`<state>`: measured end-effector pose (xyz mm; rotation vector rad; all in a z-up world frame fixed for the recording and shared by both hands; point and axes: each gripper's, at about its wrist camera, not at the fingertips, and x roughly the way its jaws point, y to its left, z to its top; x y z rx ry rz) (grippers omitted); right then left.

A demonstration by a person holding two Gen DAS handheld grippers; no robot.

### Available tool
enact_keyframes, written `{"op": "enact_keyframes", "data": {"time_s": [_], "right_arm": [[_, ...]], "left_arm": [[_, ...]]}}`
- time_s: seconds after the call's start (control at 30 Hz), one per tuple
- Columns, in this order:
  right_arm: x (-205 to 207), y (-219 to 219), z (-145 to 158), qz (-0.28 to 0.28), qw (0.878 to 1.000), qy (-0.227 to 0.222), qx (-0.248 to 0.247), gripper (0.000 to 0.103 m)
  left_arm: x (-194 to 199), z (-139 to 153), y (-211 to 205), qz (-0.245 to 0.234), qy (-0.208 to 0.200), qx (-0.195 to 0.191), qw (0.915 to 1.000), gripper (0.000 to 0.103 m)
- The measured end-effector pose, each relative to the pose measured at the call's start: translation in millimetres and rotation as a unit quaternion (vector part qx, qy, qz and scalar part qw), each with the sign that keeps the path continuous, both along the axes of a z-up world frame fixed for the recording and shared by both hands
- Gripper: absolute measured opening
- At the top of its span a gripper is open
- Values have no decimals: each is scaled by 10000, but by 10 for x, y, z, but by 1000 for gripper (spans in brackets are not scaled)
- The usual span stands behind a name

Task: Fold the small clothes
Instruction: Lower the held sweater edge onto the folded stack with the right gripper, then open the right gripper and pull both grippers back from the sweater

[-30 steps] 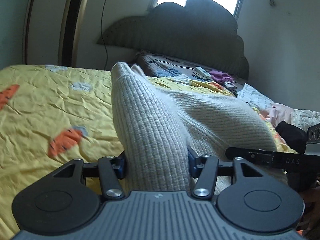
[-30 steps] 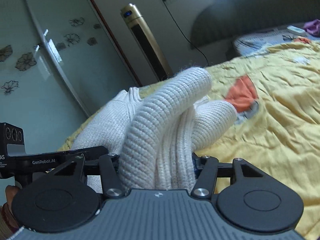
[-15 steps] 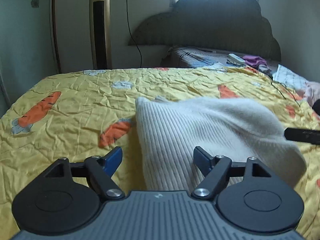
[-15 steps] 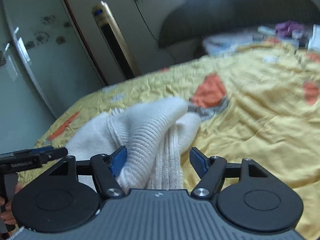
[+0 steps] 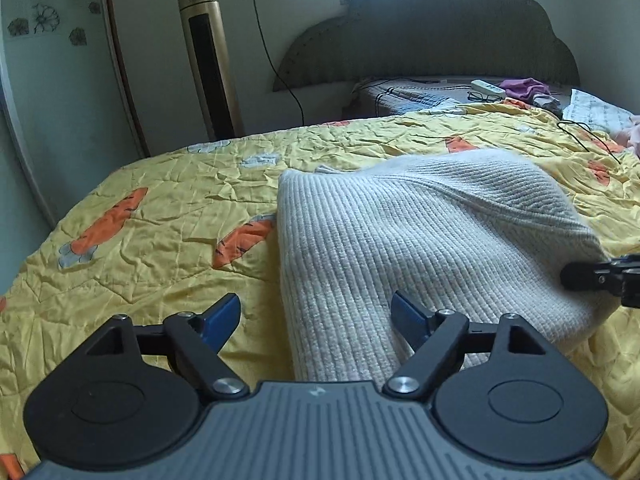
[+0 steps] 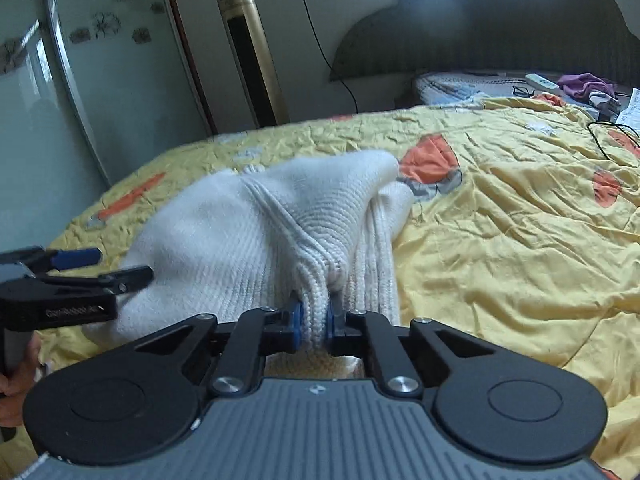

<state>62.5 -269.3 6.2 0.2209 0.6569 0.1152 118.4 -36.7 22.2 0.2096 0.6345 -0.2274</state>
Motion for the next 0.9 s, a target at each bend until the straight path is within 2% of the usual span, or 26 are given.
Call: {"op": "enact_keyframes", "data": {"time_s": [0.03, 0.13, 0.17, 0.2, 0.27, 0.33, 0.43, 0.47, 0.5, 0.57, 0.67, 0.9], "right_arm": [[18, -11, -29, -46, 10000, 34, 32, 18], [-21, -39, -11, -238, 9996, -22, 170, 22], [-55, -26, 13, -283, 9994, -65, 175, 31], [-83, -7, 34, -315, 9994, -92, 140, 35], [-110, 59, 44, -294, 9994, -124, -135, 50], [-75, 99, -16, -324, 9986, 14, -423, 53], [-84, 64, -39, -413, 9988, 91, -232, 53], [-103, 70, -17, -440, 9987, 71, -233, 57], [-122, 87, 4, -461, 9986, 56, -264, 61], [-157, 126, 31, -508, 9979, 40, -394, 79], [-216, 162, 45, -528, 9974, 1, -496, 83], [-281, 163, 6, -551, 9979, 111, -324, 88]], "left_arm": [[-4, 5, 8, 19, 21, -39, 10000, 83], [-32, 13, 19, 51, 48, -77, 9999, 83], [-41, 12, 21, 56, 48, -69, 9999, 83], [-47, 14, 16, 64, 46, -63, 9999, 83], [-59, 16, 7, 85, 49, -64, 9999, 83], [-78, 20, -3, 107, 62, -84, 9999, 83], [-120, 30, -14, 124, 59, -88, 9999, 83], [-133, 32, -20, 133, 57, -74, 9999, 83], [-150, 35, -23, 145, 47, -63, 9999, 83], [-179, 39, -32, 155, 38, -63, 9999, 83], [-218, 37, -46, 169, 84, -111, 9998, 83], [-323, 45, -34, 285, 117, -193, 9993, 83]]}}
